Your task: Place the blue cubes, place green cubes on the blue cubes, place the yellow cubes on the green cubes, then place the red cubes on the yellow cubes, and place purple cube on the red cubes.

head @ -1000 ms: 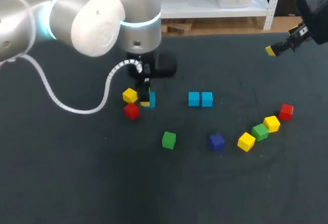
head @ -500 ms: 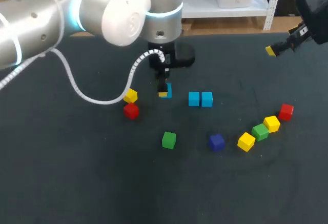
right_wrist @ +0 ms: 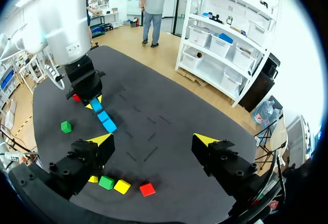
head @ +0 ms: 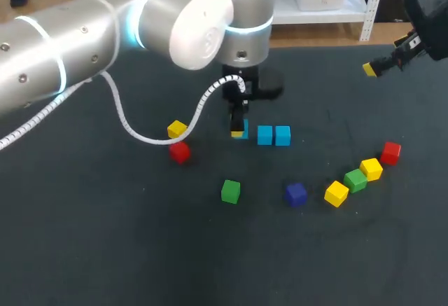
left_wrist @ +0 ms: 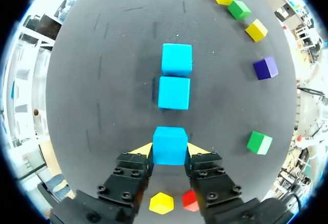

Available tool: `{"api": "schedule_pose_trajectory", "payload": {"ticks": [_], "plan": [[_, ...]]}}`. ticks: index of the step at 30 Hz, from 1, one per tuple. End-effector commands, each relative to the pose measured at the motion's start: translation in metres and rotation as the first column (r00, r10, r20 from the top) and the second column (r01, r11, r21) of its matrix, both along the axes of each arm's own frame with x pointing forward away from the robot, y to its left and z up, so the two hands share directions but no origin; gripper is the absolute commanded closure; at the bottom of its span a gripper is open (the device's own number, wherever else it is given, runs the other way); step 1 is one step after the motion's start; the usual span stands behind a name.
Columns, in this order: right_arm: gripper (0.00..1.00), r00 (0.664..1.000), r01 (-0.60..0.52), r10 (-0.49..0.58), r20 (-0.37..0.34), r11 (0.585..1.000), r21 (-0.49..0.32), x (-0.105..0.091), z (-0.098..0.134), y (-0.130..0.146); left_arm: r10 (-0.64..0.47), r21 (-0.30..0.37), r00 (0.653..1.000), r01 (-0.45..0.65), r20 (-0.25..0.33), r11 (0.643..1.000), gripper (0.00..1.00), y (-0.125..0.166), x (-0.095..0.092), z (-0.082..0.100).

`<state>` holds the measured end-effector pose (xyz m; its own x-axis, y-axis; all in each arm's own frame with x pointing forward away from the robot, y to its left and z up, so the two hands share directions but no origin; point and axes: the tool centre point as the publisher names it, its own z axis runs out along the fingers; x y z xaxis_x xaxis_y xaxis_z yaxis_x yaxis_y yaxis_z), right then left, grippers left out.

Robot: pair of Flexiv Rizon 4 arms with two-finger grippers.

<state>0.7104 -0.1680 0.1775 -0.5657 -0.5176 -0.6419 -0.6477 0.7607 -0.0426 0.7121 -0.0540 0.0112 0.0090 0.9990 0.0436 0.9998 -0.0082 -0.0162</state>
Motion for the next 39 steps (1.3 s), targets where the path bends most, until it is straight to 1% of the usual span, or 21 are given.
{"api": "schedule_pose_trajectory", "payload": {"ticks": [1,4,6,10,13,23,29,30,35,39], "plan": [[0.00,1.000,0.003,-0.003,0.001,1.000,-0.002,-0.001,0.001,0.000,-0.019,0.017,1.000,0.019,0.011,1.000,1.00,-0.005,-0.002,-0.002],[0.00,1.000,0.003,-0.003,0.001,1.000,-0.002,-0.001,0.001,0.000,-0.018,0.022,1.000,0.018,0.010,1.000,1.00,-0.006,-0.002,-0.008],[0.00,1.000,0.003,-0.003,0.001,1.000,-0.002,-0.001,0.001,0.000,-0.023,0.029,0.999,0.023,0.024,0.999,1.00,-0.006,-0.001,-0.013],[0.00,1.000,0.003,-0.003,0.001,1.000,-0.002,-0.001,0.001,0.000,-0.018,0.033,1.000,0.017,0.023,0.999,1.00,-0.007,0.001,-0.018],[0.00,1.000,0.003,-0.003,0.001,1.000,-0.002,-0.001,0.001,0.000,-0.012,0.039,0.999,0.010,0.035,0.999,1.00,-0.008,0.003,-0.023],[0.00,1.000,0.003,-0.003,0.001,1.000,-0.002,-0.001,0.001,0.000,-0.016,0.007,0.998,0.016,0.055,1.000,1.00,-0.010,0.005,-0.023],[0.00,1.000,0.003,-0.003,0.001,1.000,-0.002,-0.001,0.001,0.000,-0.021,0.006,0.998,0.021,0.065,1.000,0.99,-0.011,0.006,-0.024],[0.00,1.000,0.003,-0.003,0.001,1.000,-0.002,-0.001,0.001,0.000,-0.022,0.005,0.998,0.022,0.065,1.000,0.96,-0.011,0.006,-0.024],[0.00,1.000,0.003,-0.003,0.001,1.000,-0.002,-0.001,0.001,0.000,-0.025,0.001,0.998,0.025,0.055,1.000,0.92,-0.011,0.006,-0.025],[0.00,1.000,0.003,-0.003,0.001,1.000,-0.002,-0.001,0.001,0.000,-0.032,0.003,0.998,0.032,0.046,0.999,0.93,-0.010,0.006,-0.024]]}}
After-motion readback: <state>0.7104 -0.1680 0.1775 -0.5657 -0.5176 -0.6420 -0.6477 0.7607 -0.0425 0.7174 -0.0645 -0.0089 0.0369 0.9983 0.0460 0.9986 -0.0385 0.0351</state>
